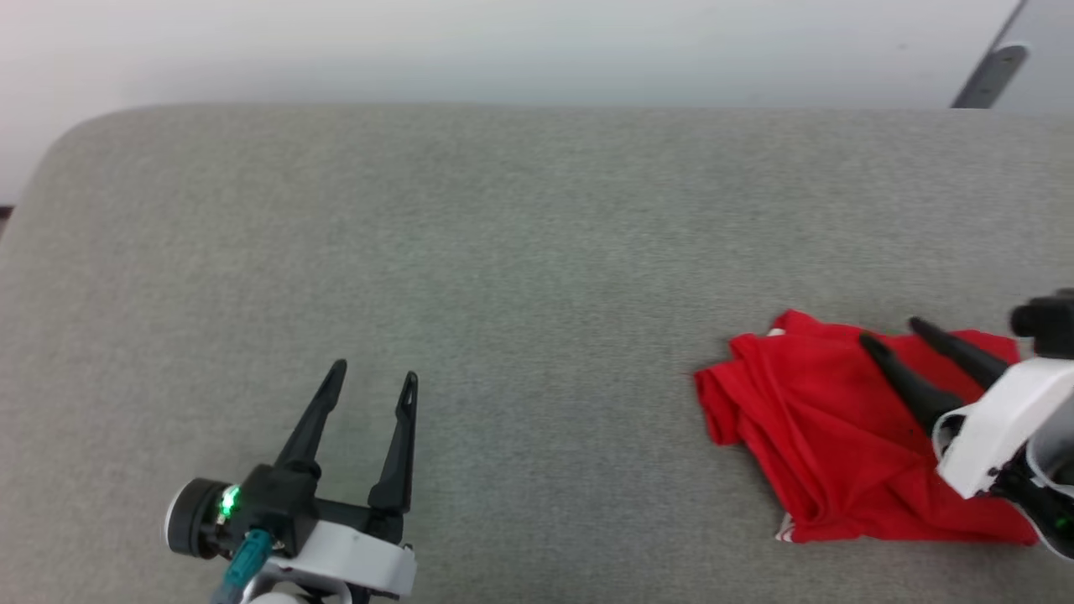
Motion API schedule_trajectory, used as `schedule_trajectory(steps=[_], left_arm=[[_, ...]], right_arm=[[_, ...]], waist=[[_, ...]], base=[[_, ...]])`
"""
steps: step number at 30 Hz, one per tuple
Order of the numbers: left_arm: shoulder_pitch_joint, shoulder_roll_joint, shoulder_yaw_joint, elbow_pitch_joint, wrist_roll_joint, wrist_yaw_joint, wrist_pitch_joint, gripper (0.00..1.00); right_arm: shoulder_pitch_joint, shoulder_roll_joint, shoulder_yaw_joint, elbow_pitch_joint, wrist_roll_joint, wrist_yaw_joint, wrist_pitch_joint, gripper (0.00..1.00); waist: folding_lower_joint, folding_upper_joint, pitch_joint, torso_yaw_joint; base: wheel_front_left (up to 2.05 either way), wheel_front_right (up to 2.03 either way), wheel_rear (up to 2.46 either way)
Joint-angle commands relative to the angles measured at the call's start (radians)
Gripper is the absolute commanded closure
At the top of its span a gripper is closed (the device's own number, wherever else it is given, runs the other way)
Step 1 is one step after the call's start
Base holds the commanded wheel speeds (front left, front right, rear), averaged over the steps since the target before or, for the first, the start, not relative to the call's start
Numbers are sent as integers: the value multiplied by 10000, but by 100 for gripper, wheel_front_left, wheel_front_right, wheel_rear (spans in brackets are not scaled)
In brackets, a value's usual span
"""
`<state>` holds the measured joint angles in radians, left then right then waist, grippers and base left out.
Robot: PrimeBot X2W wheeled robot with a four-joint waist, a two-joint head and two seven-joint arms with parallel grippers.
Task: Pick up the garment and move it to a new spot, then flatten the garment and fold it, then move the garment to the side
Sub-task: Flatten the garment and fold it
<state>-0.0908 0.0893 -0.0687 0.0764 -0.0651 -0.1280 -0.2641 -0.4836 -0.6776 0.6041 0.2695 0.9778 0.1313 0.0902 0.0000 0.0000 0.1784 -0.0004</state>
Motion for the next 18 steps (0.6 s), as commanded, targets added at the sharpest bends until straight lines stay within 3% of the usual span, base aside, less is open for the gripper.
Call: schedule_trajectory(steps=[1, 10, 15, 18], left_arm=[[149, -26, 51, 39, 8, -34, 5, 0], [151, -120, 428, 270, -305, -30, 6, 0], [287, -186, 605, 251, -405, -30, 6, 0], [420, -219, 677, 164, -386, -30, 6, 0]], right_arm=[[60, 47, -108, 175, -98, -13, -341, 0], [25, 574, -463, 1663, -749, -13, -3137, 0], [234, 1098, -1157, 2142, -1417, -13, -3541, 0], [579, 1517, -2243, 1741, -2253, -13, -3549, 0]], waist=[[0, 0, -145, -308], [0, 0, -267, -867], [0, 0, -421, -953], [0, 0, -500, -958]], base=[[0, 0, 0], [0, 0, 0], [0, 0, 0], [0, 0, 0]])
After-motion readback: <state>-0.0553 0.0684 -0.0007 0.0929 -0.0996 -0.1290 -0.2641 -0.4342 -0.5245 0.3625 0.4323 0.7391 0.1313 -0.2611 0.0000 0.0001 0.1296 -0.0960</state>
